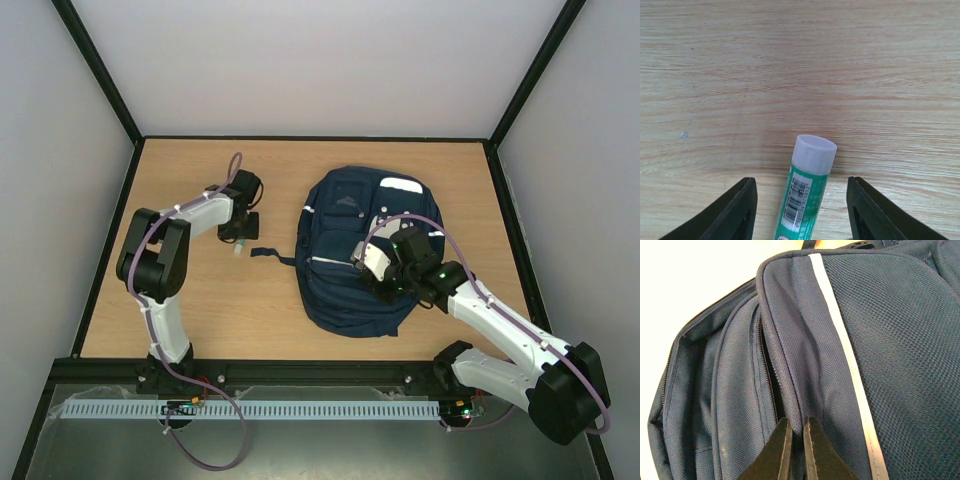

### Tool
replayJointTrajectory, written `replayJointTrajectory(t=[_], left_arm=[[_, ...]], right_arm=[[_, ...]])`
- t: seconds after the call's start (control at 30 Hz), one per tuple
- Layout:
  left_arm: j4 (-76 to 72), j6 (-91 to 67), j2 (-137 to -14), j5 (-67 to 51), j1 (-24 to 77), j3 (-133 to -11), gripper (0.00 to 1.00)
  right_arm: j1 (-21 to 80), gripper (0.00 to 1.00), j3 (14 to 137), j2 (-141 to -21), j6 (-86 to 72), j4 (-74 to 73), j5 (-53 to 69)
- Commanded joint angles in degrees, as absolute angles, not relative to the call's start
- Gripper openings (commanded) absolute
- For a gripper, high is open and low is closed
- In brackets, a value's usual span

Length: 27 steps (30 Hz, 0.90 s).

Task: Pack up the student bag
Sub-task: Pick up the stationery from the center of the board.

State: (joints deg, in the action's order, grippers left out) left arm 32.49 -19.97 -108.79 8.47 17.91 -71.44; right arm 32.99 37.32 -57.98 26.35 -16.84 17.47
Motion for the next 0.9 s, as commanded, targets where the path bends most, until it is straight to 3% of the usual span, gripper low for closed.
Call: replayJointTrajectory(t=[0.0, 0.43, 0.87], left_arm=[[34.44, -19.33, -110.93, 7.58, 17.64, -73.27, 0.48], [36.17, -19.87, -110.16, 6.91, 17.79, -71.60, 0.27], [37.33, -21.61, -88.93, -0.16, 18.63, -58.93, 0.10]], right_arm=[[32.78, 0.03, 36.96, -58.09, 26.10, -17.92, 17.38], [32.74, 0.03, 37.00, -58.36, 26.23, -18.01, 17.41], [32.78, 0.03, 36.97, -59.09, 26.35, -17.97, 17.35]])
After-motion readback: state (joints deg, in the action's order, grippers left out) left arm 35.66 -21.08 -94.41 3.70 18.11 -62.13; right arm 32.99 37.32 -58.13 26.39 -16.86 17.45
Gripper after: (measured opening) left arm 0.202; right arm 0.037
